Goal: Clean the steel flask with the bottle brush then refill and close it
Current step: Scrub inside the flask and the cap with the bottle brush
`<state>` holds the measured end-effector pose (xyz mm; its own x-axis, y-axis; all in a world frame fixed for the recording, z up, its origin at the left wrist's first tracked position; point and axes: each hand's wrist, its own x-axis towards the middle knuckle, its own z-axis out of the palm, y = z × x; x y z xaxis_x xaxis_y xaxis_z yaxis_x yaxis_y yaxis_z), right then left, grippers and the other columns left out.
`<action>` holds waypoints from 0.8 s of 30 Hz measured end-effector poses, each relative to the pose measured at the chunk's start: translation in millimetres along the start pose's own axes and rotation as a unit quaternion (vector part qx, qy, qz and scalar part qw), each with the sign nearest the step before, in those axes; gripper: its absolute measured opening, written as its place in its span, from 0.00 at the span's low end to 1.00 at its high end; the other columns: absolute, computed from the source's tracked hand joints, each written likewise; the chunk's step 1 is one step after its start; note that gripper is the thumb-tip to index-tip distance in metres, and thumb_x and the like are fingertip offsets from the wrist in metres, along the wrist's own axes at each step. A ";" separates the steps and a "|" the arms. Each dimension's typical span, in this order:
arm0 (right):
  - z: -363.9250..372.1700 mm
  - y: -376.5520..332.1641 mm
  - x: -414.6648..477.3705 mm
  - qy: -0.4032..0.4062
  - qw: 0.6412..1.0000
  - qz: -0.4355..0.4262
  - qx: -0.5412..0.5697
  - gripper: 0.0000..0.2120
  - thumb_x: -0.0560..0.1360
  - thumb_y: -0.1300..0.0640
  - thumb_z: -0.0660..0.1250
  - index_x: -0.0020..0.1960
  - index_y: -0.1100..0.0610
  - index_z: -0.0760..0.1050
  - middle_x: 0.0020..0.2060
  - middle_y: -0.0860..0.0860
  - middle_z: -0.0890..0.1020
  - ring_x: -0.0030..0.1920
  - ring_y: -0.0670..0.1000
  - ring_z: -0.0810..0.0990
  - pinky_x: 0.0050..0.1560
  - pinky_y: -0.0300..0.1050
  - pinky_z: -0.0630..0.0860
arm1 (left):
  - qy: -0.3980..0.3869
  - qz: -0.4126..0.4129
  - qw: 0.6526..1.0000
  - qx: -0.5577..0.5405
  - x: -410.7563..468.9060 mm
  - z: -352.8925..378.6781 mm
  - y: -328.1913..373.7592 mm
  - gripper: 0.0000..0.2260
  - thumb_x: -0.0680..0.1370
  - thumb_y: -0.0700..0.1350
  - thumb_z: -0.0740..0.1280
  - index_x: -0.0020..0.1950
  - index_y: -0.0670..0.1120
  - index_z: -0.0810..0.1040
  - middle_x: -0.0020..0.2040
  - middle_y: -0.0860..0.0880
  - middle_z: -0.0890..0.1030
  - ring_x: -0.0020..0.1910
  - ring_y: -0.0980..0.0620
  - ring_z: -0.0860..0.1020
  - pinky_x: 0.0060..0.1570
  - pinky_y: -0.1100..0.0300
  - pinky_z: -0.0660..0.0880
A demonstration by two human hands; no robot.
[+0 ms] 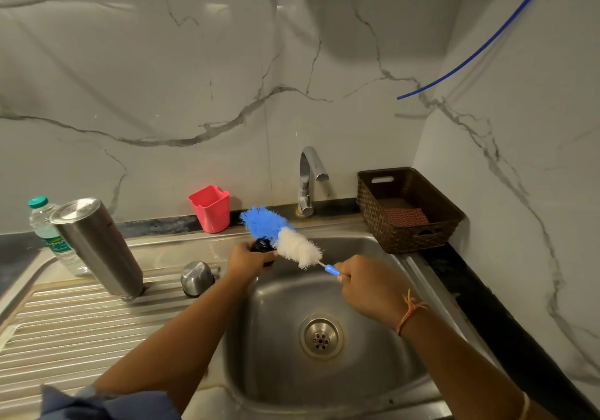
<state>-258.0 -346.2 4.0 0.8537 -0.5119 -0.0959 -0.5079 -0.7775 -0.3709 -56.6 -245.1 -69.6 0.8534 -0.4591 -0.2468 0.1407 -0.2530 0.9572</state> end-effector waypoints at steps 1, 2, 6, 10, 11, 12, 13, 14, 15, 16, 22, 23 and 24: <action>0.4 -1.5 -1.6 -0.005 1.000 -0.003 -0.002 0.12 0.76 0.60 0.59 0.57 0.59 0.76 0.54 0.55 0.81 0.47 0.55 0.80 0.48 0.46 0.76 | 0.009 0.000 1.000 -0.001 0.9 -2.4 2.2 0.14 0.71 0.34 0.73 0.54 0.38 0.76 0.43 0.43 0.80 0.37 0.49 0.78 0.31 0.65 0.78; 0.3 -1.9 -1.6 -0.004 1.000 -0.001 -0.002 0.12 0.76 0.60 0.60 0.57 0.59 0.76 0.53 0.55 0.81 0.46 0.55 0.80 0.47 0.45 0.76 | 0.012 0.002 1.000 -0.005 1.3 -2.5 3.5 0.13 0.70 0.33 0.73 0.53 0.39 0.76 0.41 0.45 0.79 0.37 0.49 0.78 0.32 0.64 0.79; -5.3 1.1 8.5 0.032 0.999 0.009 -0.007 0.12 0.77 0.59 0.60 0.57 0.60 0.76 0.48 0.57 0.81 0.39 0.51 0.73 0.37 0.40 0.66 | -0.070 0.027 0.997 -0.031 -4.7 11.1 3.1 0.17 0.69 0.34 0.75 0.56 0.37 0.76 0.51 0.41 0.81 0.48 0.45 0.81 0.44 0.57 0.81; -5.1 3.0 8.1 0.010 1.000 0.011 -0.002 0.13 0.77 0.60 0.59 0.59 0.60 0.76 0.50 0.57 0.81 0.43 0.54 0.78 0.36 0.39 0.68 | -0.081 0.025 0.995 -0.055 -6.3 13.7 -1.6 0.19 0.69 0.34 0.74 0.59 0.36 0.76 0.50 0.42 0.82 0.46 0.47 0.81 0.42 0.58 0.81; -3.1 3.5 5.8 -0.001 1.000 0.011 -0.001 0.13 0.77 0.59 0.59 0.58 0.60 0.76 0.50 0.56 0.82 0.44 0.55 0.79 0.40 0.40 0.71 | -0.055 0.013 0.997 -0.052 -4.9 10.5 -1.8 0.19 0.69 0.34 0.74 0.59 0.35 0.76 0.48 0.42 0.82 0.44 0.47 0.81 0.43 0.57 0.80; -1.1 3.4 3.3 -0.012 1.000 0.009 -0.002 0.11 0.77 0.59 0.59 0.56 0.60 0.76 0.49 0.55 0.81 0.45 0.55 0.80 0.41 0.42 0.72 | -0.025 -0.007 0.998 -0.048 -2.8 7.0 -2.9 0.19 0.70 0.35 0.74 0.58 0.35 0.75 0.47 0.42 0.81 0.42 0.47 0.81 0.43 0.56 0.80; 0.5 3.0 0.7 -0.024 1.000 0.007 -0.008 0.10 0.77 0.59 0.60 0.54 0.60 0.76 0.46 0.55 0.81 0.46 0.55 0.80 0.42 0.43 0.72 | 0.003 -0.031 0.999 -0.043 -0.8 2.9 -4.9 0.19 0.70 0.36 0.75 0.58 0.35 0.75 0.46 0.42 0.81 0.40 0.48 0.80 0.42 0.56 0.79; 2.1 3.2 -0.8 -0.032 0.999 0.008 -0.014 0.10 0.77 0.58 0.60 0.53 0.60 0.76 0.45 0.54 0.80 0.46 0.55 0.80 0.43 0.43 0.73 | 0.023 -0.045 0.998 -0.034 -0.8 -0.7 -5.9 0.18 0.70 0.37 0.75 0.57 0.34 0.75 0.44 0.43 0.80 0.39 0.48 0.80 0.41 0.57 0.79; 3.1 3.6 -1.5 -0.033 0.999 0.010 -0.018 0.10 0.77 0.58 0.60 0.53 0.59 0.76 0.45 0.54 0.80 0.45 0.54 0.80 0.43 0.44 0.74 | 0.031 -0.044 0.998 -0.019 -2.7 -3.6 -6.5 0.18 0.71 0.37 0.74 0.57 0.35 0.75 0.42 0.43 0.80 0.38 0.49 0.80 0.40 0.58 0.79; 4.0 5.1 -1.0 -0.029 0.999 0.016 -0.018 0.10 0.77 0.58 0.60 0.53 0.59 0.76 0.44 0.54 0.80 0.44 0.54 0.79 0.43 0.44 0.74 | 0.024 -0.035 0.999 -0.011 -7.3 -4.5 -6.2 0.17 0.71 0.37 0.74 0.58 0.35 0.75 0.42 0.44 0.80 0.37 0.49 0.80 0.38 0.60 0.79; 10.7 22.4 8.1 0.029 0.996 0.080 -0.025 0.09 0.76 0.61 0.58 0.52 0.60 0.75 0.47 0.57 0.81 0.44 0.56 0.77 0.40 0.42 0.68 | -0.157 -0.022 0.981 -0.115 -40.9 0.6 2.7 0.18 0.75 0.34 0.69 0.61 0.45 0.70 0.56 0.41 0.80 0.39 0.45 0.83 0.35 0.57 0.81; 13.9 24.4 7.7 0.036 0.996 0.084 -0.019 0.09 0.76 0.61 0.58 0.52 0.59 0.75 0.48 0.57 0.81 0.44 0.56 0.78 0.40 0.42 0.67 | -0.170 -0.019 0.980 -0.106 -42.0 -0.2 2.0 0.19 0.74 0.33 0.68 0.62 0.47 0.69 0.56 0.43 0.80 0.39 0.44 0.84 0.35 0.57 0.81; 18.1 25.4 7.8 0.042 0.996 0.083 -0.011 0.08 0.77 0.61 0.58 0.52 0.58 0.75 0.48 0.56 0.81 0.45 0.56 0.78 0.40 0.42 0.66 | -0.176 -0.016 0.979 -0.106 -43.3 -1.8 2.5 0.20 0.74 0.31 0.67 0.61 0.48 0.69 0.56 0.44 0.79 0.39 0.43 0.84 0.35 0.57 0.81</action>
<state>-262.2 -363.3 -22.9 0.7457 -0.6619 -0.0762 -0.6442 -0.6870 -0.3363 -92.3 -224.3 -56.3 0.6268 -0.7278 -0.2783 0.2980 -0.1062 0.9487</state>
